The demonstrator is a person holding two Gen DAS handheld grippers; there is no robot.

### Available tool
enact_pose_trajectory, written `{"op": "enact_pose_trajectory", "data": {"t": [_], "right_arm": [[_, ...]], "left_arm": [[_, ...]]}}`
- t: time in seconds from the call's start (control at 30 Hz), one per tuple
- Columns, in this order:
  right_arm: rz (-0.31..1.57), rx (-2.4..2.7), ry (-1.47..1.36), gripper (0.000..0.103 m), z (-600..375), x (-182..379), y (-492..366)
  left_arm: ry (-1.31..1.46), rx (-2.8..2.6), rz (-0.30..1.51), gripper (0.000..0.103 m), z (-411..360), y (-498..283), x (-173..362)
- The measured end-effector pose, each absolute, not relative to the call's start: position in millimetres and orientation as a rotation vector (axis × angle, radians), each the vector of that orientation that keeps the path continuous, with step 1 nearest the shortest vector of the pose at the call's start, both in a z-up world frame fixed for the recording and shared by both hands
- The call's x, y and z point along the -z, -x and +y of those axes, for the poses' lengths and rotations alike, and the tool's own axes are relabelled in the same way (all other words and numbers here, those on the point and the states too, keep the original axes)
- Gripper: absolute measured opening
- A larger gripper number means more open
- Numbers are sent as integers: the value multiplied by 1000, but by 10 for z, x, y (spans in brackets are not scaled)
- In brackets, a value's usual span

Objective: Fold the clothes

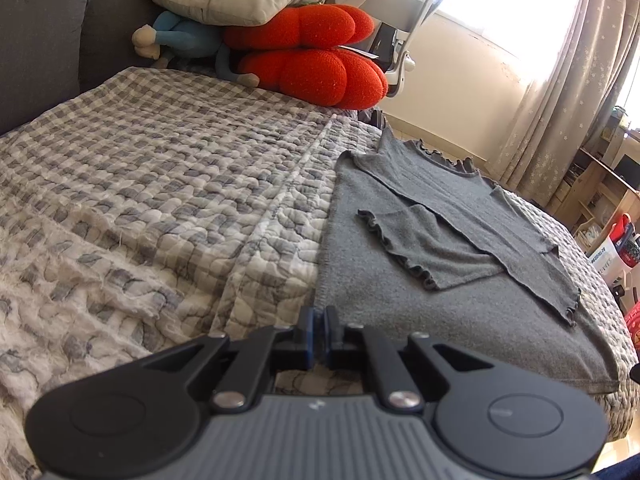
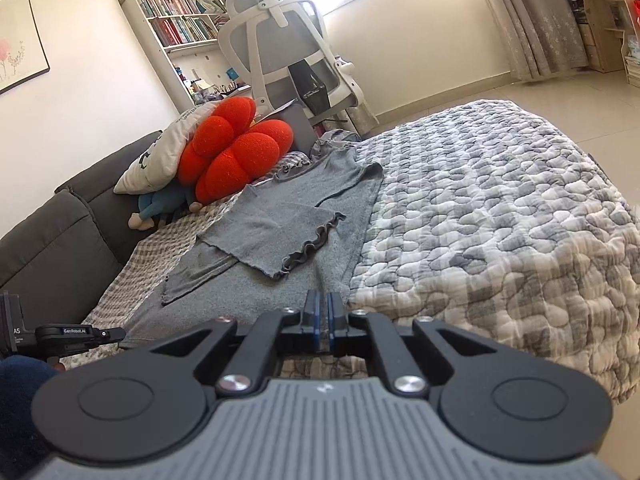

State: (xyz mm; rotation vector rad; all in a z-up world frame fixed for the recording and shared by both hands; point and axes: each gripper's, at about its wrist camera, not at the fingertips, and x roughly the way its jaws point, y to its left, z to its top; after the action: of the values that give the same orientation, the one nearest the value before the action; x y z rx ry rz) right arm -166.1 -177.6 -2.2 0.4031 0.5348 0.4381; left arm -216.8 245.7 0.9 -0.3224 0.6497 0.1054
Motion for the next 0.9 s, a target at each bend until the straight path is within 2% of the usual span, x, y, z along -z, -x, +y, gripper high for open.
{"op": "enact_pose_trajectory", "data": {"t": [0.1, 0.17, 0.37, 0.43, 0.53, 0.6, 0.63, 0.7, 0.9], "right_arm": [[586, -461, -390, 6, -1710, 104, 1615], [598, -468, -402, 16, -1681, 148, 1603], [613, -437, -491, 21, -1739, 199, 1541], [622, -446, -518, 33, -1737, 230, 1526], [627, -452, -562, 37, -1739, 288, 1516], [618, -464, -564, 35, -1739, 274, 1522], [612, -462, -555, 23, -1735, 262, 1529], [603, -461, -558, 9, -1740, 243, 1544], [538, -529, -551, 8, -1723, 77, 1669]], "left_arm": [[321, -107, 655, 5, 2447, 2168, 17], [326, -108, 660, 5, 2454, 2176, 42], [314, -108, 660, 5, 2435, 2178, 30], [315, -110, 663, 5, 2433, 2172, 38], [322, -111, 668, 5, 2439, 2170, 62], [323, -111, 668, 5, 2441, 2169, 68], [323, -110, 668, 5, 2441, 2171, 68], [321, -109, 668, 5, 2442, 2174, 60], [334, -102, 656, 5, 2470, 2221, -4]]}}
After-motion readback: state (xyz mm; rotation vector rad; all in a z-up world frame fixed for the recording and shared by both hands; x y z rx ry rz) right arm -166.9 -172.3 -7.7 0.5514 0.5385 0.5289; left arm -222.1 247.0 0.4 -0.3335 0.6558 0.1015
